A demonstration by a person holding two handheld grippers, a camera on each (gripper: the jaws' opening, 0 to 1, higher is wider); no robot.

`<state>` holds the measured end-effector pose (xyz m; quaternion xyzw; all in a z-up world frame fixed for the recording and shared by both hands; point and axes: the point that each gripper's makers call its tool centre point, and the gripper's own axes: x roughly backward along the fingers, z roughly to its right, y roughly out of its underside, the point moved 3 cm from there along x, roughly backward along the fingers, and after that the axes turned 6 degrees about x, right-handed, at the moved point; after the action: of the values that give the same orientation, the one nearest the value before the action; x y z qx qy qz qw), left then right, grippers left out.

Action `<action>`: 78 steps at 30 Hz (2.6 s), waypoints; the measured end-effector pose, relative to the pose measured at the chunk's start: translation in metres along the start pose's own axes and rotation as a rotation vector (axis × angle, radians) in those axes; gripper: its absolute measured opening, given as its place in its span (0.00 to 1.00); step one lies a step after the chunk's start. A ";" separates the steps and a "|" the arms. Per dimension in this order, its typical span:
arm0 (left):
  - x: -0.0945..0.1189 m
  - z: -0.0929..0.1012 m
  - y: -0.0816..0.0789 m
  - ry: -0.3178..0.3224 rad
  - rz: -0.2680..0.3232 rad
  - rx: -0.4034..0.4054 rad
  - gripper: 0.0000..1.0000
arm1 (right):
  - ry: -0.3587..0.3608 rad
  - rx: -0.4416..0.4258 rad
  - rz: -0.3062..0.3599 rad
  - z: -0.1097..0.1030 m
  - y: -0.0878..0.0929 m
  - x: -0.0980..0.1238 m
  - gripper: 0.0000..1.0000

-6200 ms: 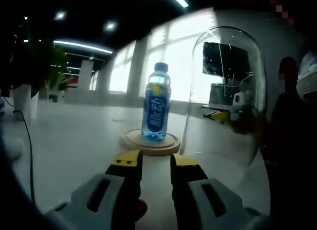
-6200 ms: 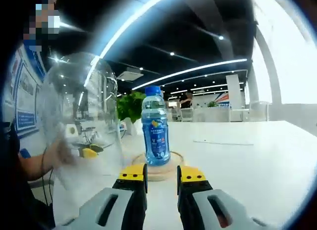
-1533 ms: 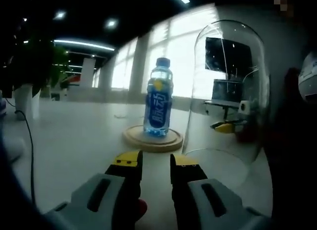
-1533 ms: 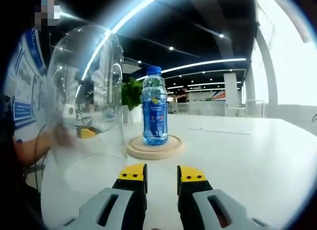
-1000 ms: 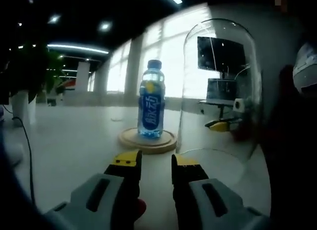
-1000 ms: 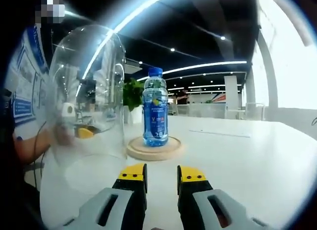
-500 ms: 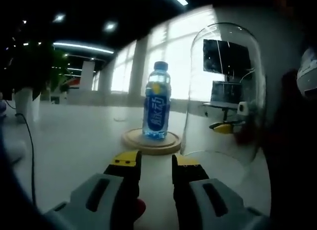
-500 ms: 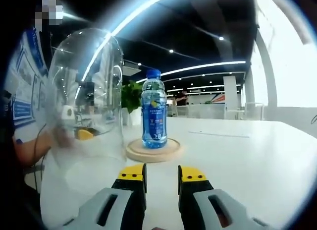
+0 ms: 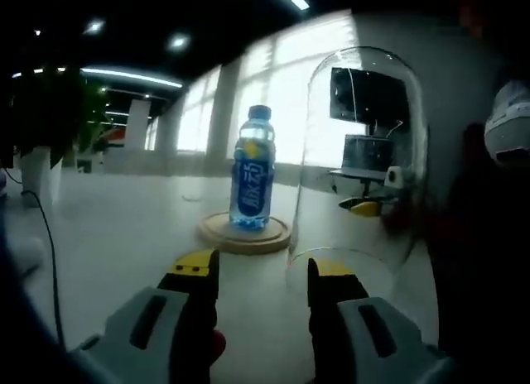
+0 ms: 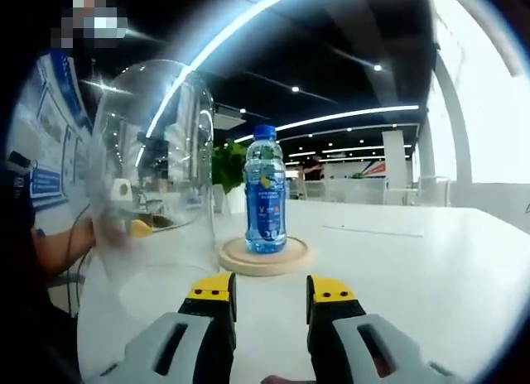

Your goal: Open the cover put in the Mizone put the cover back on

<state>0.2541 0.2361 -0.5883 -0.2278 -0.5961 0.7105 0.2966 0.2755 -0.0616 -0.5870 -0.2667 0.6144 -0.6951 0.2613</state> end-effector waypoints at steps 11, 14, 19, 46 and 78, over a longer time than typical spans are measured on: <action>0.022 0.018 -0.020 0.156 0.037 0.066 0.52 | -0.335 -0.082 0.212 -0.039 -0.040 0.024 0.43; 0.020 0.019 -0.026 0.154 0.028 0.110 0.62 | -0.376 -0.070 0.244 -0.044 -0.047 0.026 0.47; 0.016 0.036 -0.040 0.214 0.044 0.079 0.66 | -0.422 -0.064 0.232 -0.052 -0.052 0.015 0.51; -0.032 0.075 -0.049 0.442 -0.044 0.002 0.67 | -0.613 -0.019 0.112 -0.087 -0.070 -0.032 0.76; -0.056 0.084 -0.045 0.535 -0.021 -0.016 0.74 | -0.706 -0.028 0.037 -0.099 -0.072 -0.056 0.88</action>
<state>0.2443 0.1428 -0.5306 -0.4038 -0.5045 0.6172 0.4489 0.2448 0.0554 -0.5289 -0.4829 0.5003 -0.5468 0.4664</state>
